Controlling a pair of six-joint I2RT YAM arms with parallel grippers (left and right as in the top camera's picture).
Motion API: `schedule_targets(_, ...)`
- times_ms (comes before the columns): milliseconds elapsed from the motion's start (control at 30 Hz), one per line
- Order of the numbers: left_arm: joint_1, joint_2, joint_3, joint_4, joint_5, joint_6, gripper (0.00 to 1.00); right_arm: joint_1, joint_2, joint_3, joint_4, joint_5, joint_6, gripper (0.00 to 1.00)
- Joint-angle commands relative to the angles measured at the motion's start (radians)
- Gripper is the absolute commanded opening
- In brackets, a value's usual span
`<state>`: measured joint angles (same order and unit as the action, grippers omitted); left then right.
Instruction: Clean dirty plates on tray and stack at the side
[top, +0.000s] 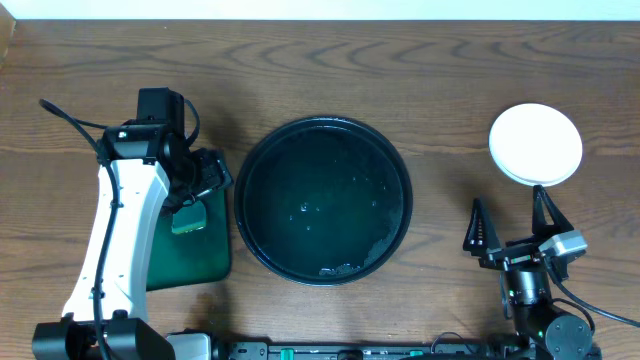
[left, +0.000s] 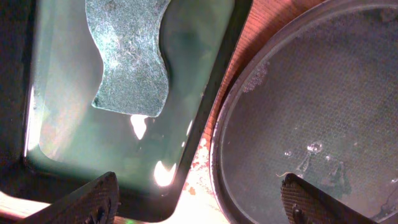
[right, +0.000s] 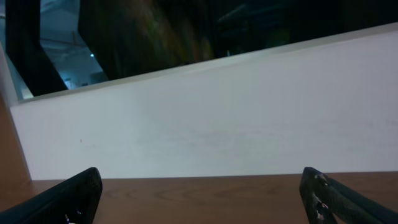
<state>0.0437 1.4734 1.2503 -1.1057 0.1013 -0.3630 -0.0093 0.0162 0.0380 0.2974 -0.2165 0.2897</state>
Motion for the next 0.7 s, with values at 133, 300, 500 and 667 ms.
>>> schedule_targets(133,-0.002,-0.003,-0.003,-0.003,-0.013,-0.005,0.84,-0.011,-0.011,-0.033,-0.010,0.026,0.016,0.99)
schedule_targets(300,-0.002,-0.003,-0.003,-0.003,-0.013,-0.005,0.84,-0.011,-0.011,-0.033,-0.093,0.044,0.008,0.99)
schedule_targets(500,-0.002,-0.003,-0.003,-0.003,-0.013,-0.005,0.84,-0.010,-0.011,-0.033,-0.316,0.061,0.010,0.99)
schedule_targets(667,-0.002,-0.003,-0.003,-0.003,-0.013,-0.005,0.84,-0.010,-0.011,-0.033,-0.358,0.052,-0.043,0.99)
